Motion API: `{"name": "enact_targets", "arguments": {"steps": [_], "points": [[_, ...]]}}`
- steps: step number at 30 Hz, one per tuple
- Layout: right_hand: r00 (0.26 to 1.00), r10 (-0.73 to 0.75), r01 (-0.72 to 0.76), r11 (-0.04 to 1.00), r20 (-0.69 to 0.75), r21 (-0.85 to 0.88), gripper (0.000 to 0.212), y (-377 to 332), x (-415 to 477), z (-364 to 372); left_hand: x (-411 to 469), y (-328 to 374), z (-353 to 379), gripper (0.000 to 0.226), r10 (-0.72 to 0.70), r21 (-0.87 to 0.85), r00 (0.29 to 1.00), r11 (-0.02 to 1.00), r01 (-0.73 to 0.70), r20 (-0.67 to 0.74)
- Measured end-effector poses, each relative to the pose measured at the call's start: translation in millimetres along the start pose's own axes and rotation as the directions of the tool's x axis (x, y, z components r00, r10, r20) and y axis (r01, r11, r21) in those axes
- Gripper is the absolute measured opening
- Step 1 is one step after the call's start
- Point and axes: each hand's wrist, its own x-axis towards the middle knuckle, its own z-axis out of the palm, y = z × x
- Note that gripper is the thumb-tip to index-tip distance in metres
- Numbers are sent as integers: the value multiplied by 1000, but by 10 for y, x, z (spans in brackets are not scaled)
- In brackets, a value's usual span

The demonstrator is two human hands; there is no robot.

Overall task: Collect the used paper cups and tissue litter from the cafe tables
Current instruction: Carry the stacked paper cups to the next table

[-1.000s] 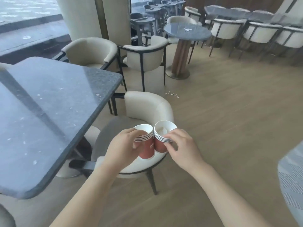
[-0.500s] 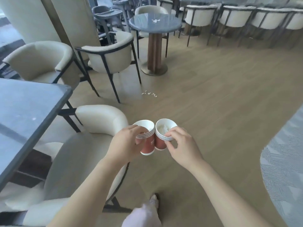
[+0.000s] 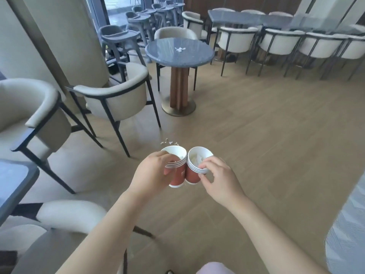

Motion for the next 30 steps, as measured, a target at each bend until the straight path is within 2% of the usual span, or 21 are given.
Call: {"name": "enact_targets", "arguments": {"steps": [8, 19, 30], "points": [[1000, -20, 20, 1000, -24, 15, 17, 1020, 1618, 47, 1838, -213, 430, 28, -19, 24, 1000, 1000, 20, -6], [997, -80, 80, 997, -8, 5, 17, 2495, 4104, -254, 4525, -233, 979, 26, -92, 21, 994, 995, 93, -64], [993, -113, 111, 993, 29, 45, 16, 3296, 6679, 321, 7023, -1312, 1083, 25, -106, 47, 988, 993, 112, -108]]}}
